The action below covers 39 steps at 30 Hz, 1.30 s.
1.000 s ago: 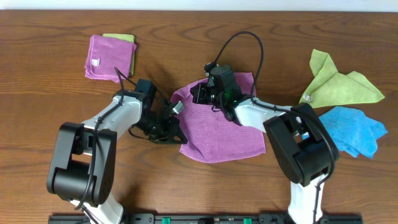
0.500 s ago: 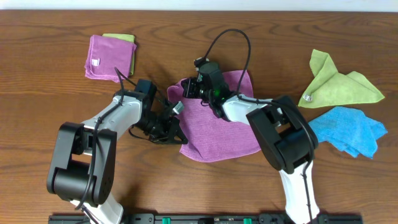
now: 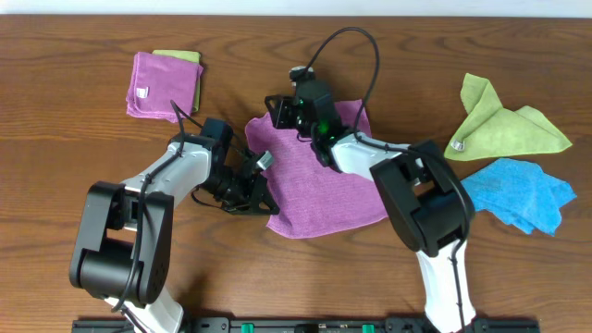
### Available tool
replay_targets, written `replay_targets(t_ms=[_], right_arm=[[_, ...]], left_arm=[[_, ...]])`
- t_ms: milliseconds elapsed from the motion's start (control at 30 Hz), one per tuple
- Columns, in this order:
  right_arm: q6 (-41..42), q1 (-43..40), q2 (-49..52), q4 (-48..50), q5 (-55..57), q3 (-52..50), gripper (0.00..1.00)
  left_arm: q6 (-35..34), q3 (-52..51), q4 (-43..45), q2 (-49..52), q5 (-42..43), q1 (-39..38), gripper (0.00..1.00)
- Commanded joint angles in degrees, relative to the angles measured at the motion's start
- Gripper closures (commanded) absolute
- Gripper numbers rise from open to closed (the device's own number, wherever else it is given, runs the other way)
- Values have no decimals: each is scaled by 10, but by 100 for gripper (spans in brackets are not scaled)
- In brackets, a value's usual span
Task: Fold the cloth
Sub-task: 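Move the right gripper to the cloth's right corner and grasp it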
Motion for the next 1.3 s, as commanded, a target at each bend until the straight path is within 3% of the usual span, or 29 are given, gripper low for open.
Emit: replay_targets(t_ms=[0,133,233,300,533,800,967,1267], right_arm=[[-7,-22,-16,1,12,12,71],[-7,-55,-55,-50,10,12,63],[-21,-97,-102,-160,-60,12,44],[-40,-126,-131,-225,-123,12,37],[-126,-198,-260,-566,-162,12,33],[-264,-221,-299,-836,-139,2,22],[-275,-230,-299,-848,-136,-59,22],[-264,-292,-299,-774,-136,-189,22]], left_arm=[[0,-2,-2,2,3,10,94],[3,-2,-2,2,4,31,94],[10,-2,-3,2,4,43,94],[18,-2,-6,2,3,46,94],[41,-1,-13,2,-3,47,94],[54,-1,-27,2,-35,47,94],[54,-1,-28,2,-35,47,94],[54,-1,-30,2,-34,47,94]])
